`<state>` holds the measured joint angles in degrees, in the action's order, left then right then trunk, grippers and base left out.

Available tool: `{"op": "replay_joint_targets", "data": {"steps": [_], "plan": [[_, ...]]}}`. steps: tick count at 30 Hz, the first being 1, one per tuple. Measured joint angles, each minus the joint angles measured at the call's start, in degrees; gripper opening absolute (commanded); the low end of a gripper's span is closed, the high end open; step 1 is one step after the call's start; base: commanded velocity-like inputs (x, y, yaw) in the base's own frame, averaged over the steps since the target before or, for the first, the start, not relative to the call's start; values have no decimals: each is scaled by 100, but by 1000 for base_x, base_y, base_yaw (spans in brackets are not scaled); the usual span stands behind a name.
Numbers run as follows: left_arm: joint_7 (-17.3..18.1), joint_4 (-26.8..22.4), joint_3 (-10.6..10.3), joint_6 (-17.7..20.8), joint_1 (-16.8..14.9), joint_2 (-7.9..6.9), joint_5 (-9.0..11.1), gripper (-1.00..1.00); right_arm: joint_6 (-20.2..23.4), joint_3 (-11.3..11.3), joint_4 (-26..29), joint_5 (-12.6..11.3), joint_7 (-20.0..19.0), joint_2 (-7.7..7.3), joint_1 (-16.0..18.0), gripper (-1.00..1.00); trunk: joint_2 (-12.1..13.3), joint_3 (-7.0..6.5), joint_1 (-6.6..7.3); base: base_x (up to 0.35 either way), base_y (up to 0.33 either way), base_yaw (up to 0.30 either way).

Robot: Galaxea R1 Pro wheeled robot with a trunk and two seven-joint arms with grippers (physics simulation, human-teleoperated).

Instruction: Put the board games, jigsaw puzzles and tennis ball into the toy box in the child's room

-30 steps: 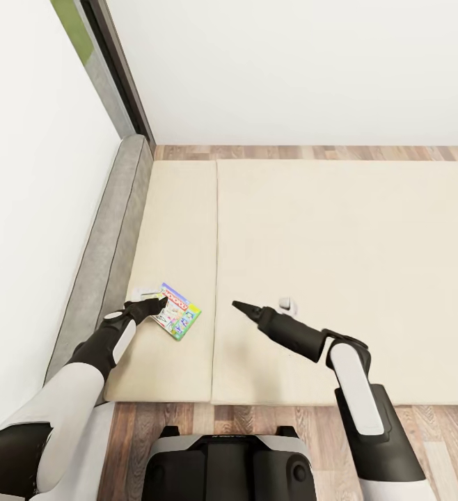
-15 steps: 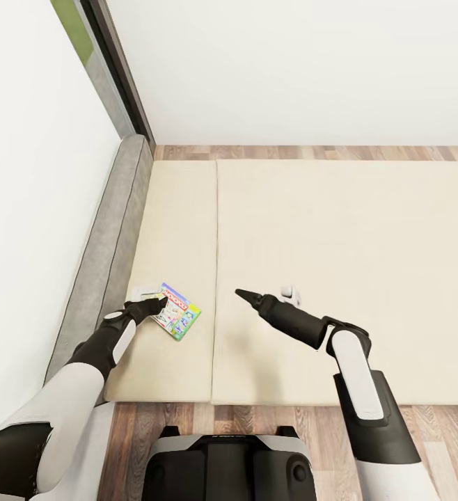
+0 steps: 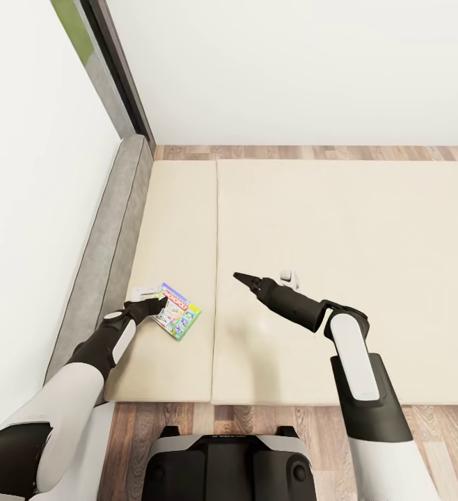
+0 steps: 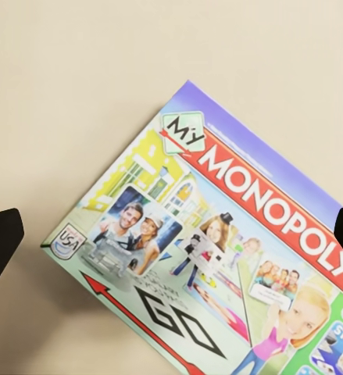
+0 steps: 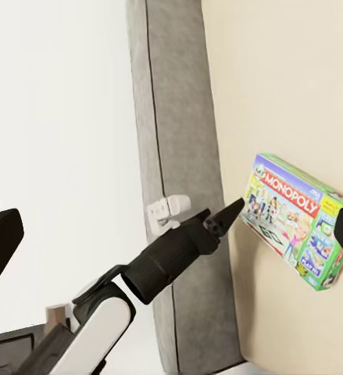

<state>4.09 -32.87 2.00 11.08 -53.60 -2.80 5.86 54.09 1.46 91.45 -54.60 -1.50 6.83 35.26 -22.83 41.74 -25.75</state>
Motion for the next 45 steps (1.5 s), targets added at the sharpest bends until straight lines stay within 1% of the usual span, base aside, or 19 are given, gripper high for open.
{"op": "replay_joint_targets", "data": {"steps": [6, 16, 30, 33, 34, 37, 39, 43, 45], "plan": [[7, 0, 1, 5, 0, 2, 8, 100, 5, 0, -4, 2, 70, 8, 102, 100, 0, 0, 0, 0, 0, 0], [14, -8, 57, 15, 0, -28, 25, 100, 46, 0, -2, 3, 99, 8, 132, 100, 0, 5, 0, 0, 0, 0], [55, -18, 90, 39, 0, -61, 39, 100, 93, 8, 0, 4, 102, 25, 142, 100, 0, 66, 0, 0, 0, 0], [205, -21, 93, 42, -5, -62, 44, 100, 94, 8, 1, 4, 102, 26, 143, 100, 0, 82, 0, 0, 0, 0], [366, -23, 94, 46, -11, -63, 45, 100, 94, 8, 0, 4, 102, 26, 143, 100, 0, 87, 0, 0, 0, 0], [639, -24, 96, 55, -22, -79, 42, 100, 95, 8, 1, 4, 102, 26, 144, 100, 0, 103, 0, 0, 0, 0], [857, -24, 96, 61, -28, -120, 41, 100, 95, 8, 1, 4, 102, 26, 147, 100, 0, 116, 0, 0, 0, 0], [1042, -22, 97, 61, -33, -176, 46, 100, 95, 11, -1, 3, 102, 26, 174, 100, 0, 145, 0, 0, 0, 0], [1077, -21, 97, 59, -34, -202, 48, 100, 95, 15, -3, 4, 102, 26, 179, 100, 0, 162, 0, 0, 0, 0]]}}
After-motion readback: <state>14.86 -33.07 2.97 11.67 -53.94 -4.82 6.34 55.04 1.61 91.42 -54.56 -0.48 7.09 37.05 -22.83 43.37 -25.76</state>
